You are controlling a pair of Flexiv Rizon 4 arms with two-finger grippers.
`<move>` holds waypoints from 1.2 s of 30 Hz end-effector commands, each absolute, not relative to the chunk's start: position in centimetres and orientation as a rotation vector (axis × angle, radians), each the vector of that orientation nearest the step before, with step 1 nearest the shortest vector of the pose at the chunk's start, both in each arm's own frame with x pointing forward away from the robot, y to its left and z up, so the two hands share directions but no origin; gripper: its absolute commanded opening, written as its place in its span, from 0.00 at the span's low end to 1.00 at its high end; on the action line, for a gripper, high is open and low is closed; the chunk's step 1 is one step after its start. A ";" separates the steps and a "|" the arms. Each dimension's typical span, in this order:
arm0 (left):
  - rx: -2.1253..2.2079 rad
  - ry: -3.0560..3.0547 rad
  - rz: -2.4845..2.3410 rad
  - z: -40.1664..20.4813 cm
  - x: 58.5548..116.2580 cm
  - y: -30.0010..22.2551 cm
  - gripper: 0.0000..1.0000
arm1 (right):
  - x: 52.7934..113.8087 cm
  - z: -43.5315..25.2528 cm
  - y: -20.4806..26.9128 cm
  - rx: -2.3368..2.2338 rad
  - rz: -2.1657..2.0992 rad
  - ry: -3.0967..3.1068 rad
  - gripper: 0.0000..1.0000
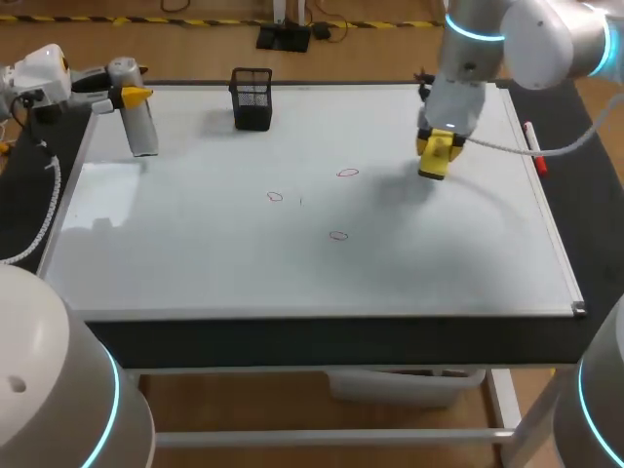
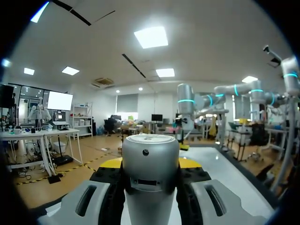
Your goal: Pick up the inspection probe, press it on each red-marked spot on the whiteboard one by one, put down the probe, pick up the eraser, and wipe off all the red marks.
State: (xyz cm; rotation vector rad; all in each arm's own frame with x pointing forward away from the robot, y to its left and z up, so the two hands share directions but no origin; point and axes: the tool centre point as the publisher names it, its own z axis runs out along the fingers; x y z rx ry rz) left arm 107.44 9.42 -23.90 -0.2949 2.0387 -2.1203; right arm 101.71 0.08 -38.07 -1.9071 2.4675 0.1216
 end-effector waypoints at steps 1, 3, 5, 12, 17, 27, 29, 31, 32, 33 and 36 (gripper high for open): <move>-0.294 2.037 -2.118 -23.8 107.4 9.4 0.00 | 102.3 -37.9 2.9 -1.953 0.081 2.500 0.00; -0.294 2.037 -2.118 -23.8 107.4 9.4 0.00 | 102.2 -37.8 4.3 -1.983 0.069 2.505 0.00; -0.294 2.037 -2.118 -23.8 107.4 9.4 0.00 | 102.1 -37.6 5.8 -2.020 0.035 2.518 0.00; -0.294 2.037 -2.118 -23.8 107.4 9.4 0.00 | 101.6 -37.7 11.2 -2.149 -0.067 2.507 0.00; -0.294 2.037 -2.118 -23.8 107.4 9.4 0.00 | 101.5 -37.9 15.3 -2.208 -0.039 2.463 0.00; -0.294 2.037 -2.118 -23.8 107.4 9.4 0.00 | 101.4 -38.9 21.6 -2.287 -0.109 2.422 0.00; -0.294 2.037 -2.118 -23.8 107.4 9.4 0.00 | 101.2 -39.0 22.6 -2.295 -0.122 2.423 0.00; -0.294 2.037 -2.118 -23.8 107.4 9.4 0.00 | 100.9 -39.1 23.5 -2.308 -0.146 2.419 0.00; -0.294 2.037 -2.118 -23.8 107.4 9.4 0.00 | 100.8 -39.2 23.9 -2.310 -0.160 2.424 0.00; -0.294 2.037 -2.118 -23.8 107.4 9.4 0.00 | 100.6 -39.2 24.4 -2.318 -0.169 2.411 0.00; -0.294 2.037 -2.118 -23.8 107.4 9.4 0.00 | 99.9 -39.4 25.7 -2.327 -0.195 2.404 0.00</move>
